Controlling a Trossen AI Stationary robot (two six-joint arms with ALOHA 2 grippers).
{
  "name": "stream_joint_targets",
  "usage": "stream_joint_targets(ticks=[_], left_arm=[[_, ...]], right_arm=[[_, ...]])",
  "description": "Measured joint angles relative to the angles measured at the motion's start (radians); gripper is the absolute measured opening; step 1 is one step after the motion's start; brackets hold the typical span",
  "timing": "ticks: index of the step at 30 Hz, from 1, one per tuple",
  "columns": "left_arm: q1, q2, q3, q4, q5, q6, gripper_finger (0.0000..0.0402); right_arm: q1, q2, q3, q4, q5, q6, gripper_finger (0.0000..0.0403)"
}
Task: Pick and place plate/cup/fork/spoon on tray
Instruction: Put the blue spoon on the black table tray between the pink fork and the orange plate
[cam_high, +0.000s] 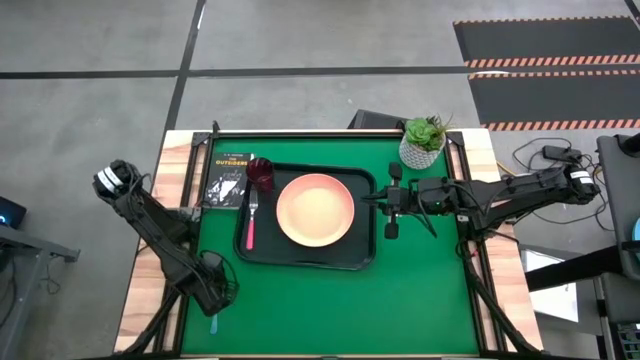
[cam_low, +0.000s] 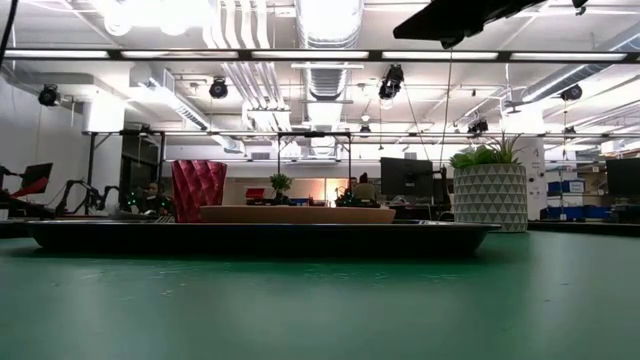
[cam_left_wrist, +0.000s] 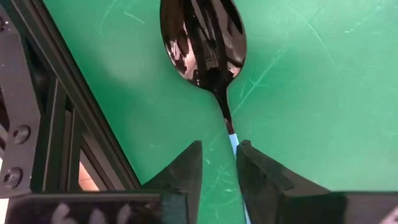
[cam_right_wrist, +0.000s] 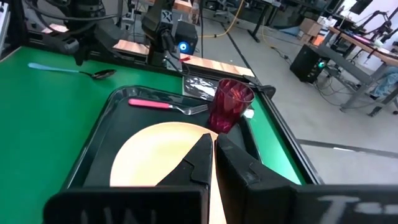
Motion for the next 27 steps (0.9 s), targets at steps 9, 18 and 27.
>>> stream_joint_targets(ticks=[9,18,27], left_arm=[[0.0,0.048,0.0,0.025,-0.001,0.002,0.014],[0.001,0.106,0.0,0.061,-0.004,0.002,0.0143],[0.002,0.142,-0.001,0.082,0.019,0.015,0.0132]], right_arm=[[0.0,0.0,0.0,-0.013,0.0,0.021,0.0009],[0.0,0.0,-0.001,-0.014,0.0,0.025,0.0009],[0.0,0.0,-0.001,-0.016,0.0,0.026,0.0009]])
